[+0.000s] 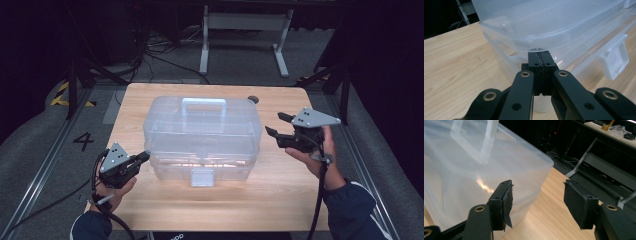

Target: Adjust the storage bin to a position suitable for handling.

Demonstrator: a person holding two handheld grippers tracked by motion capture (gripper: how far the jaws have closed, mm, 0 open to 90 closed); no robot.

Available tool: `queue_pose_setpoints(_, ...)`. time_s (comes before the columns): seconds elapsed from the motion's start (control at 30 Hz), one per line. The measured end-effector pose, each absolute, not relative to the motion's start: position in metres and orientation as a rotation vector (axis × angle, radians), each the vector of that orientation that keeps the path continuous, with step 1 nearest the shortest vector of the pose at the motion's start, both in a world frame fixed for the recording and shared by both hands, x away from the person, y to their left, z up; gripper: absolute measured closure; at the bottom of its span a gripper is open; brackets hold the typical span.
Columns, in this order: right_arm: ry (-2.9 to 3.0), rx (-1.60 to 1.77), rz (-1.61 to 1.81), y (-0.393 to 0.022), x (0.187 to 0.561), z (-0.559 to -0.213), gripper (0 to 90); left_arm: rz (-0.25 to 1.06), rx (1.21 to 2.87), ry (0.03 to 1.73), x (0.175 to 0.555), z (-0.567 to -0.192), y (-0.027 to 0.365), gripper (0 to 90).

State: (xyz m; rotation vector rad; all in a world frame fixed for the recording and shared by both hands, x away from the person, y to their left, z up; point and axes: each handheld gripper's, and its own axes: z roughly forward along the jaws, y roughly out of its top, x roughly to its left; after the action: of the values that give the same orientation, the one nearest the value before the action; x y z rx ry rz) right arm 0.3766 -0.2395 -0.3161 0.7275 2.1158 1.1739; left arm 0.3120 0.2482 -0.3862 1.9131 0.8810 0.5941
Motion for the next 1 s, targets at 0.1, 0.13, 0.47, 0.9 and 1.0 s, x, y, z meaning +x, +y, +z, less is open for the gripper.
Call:
queue_pose_setpoints(0.1,2.139,0.719,1.181,-0.247,0.372,-0.334,41.6,0.605,1.899,0.881,0.313,-0.384,0.248,89.7)
queue_pose_setpoints(0.13,2.156,0.714,1.176,-0.248,0.371,-0.342,42.6,0.61,1.896,0.88,0.314,-0.382,0.247,89.7)
queue_pose_setpoints(0.47,2.2,0.623,1.221,-0.234,0.36,-0.375,44.6,0.622,1.882,0.861,0.321,-0.373,0.245,89.8)
queue_pose_setpoints(0.9,2.072,0.594,1.3,-0.216,0.36,-0.373,57.6,0.665,1.87,0.849,0.315,-0.37,0.249,89.6)
queue_pose_setpoints(1.0,2.02,0.602,1.327,-0.216,0.359,-0.371,60.3,0.672,1.872,0.854,0.312,-0.371,0.252,88.2)
